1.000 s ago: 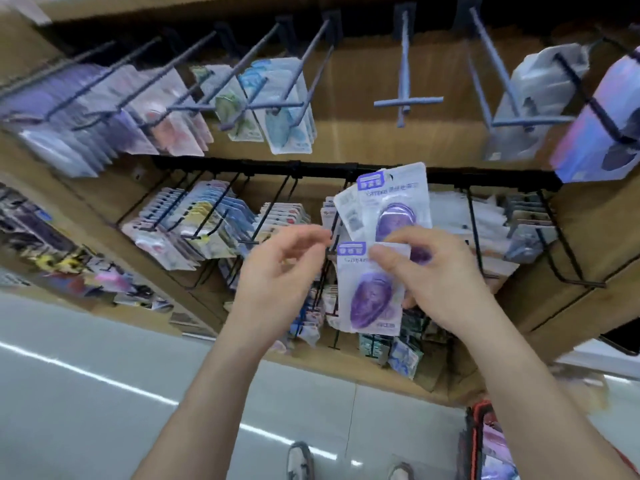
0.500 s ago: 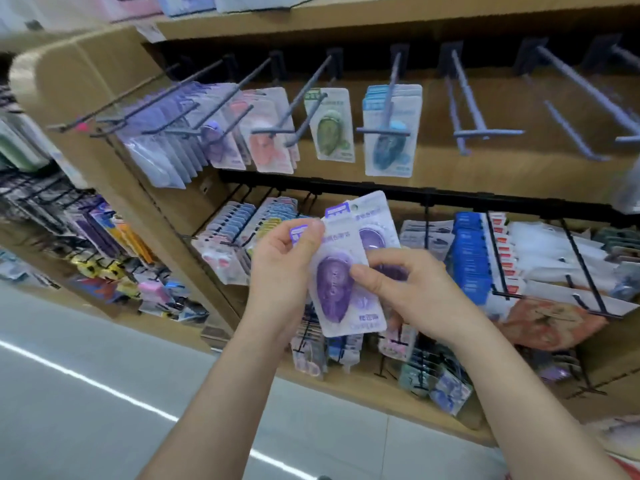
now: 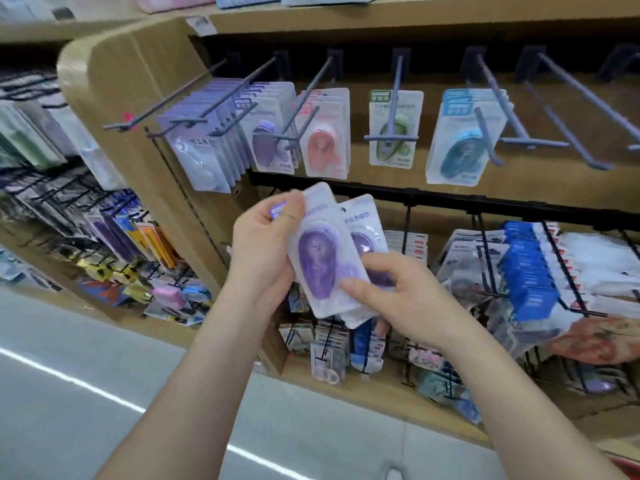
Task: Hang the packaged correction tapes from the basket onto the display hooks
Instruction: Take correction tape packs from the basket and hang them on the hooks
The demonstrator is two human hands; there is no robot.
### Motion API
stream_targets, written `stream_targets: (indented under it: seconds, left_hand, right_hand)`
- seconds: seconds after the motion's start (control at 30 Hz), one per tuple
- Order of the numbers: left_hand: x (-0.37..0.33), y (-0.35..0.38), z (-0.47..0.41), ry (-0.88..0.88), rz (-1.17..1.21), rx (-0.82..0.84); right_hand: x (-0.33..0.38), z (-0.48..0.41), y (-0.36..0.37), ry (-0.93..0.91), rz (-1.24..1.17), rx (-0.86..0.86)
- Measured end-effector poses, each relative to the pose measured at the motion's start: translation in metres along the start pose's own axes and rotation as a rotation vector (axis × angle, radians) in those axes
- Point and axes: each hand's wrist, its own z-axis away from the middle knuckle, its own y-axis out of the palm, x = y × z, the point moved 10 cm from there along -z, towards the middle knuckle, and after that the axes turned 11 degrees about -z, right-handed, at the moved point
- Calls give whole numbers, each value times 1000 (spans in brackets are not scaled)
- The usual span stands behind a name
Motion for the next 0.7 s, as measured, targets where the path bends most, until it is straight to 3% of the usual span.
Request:
stream_targets:
  seconds: [0.13,0.4,0.7]
  left_hand:
    - [-23,-30,-26,58,-1,-78]
    - [-54,-87,-64,159,2,-296]
    - [-73,-92,-78,271,-156,-318]
  right_hand:
    - [8,-26,7,32,51,-57]
    - [16,-76,45,15,-84,-63]
    - [9,-88,58,43,-223,-95]
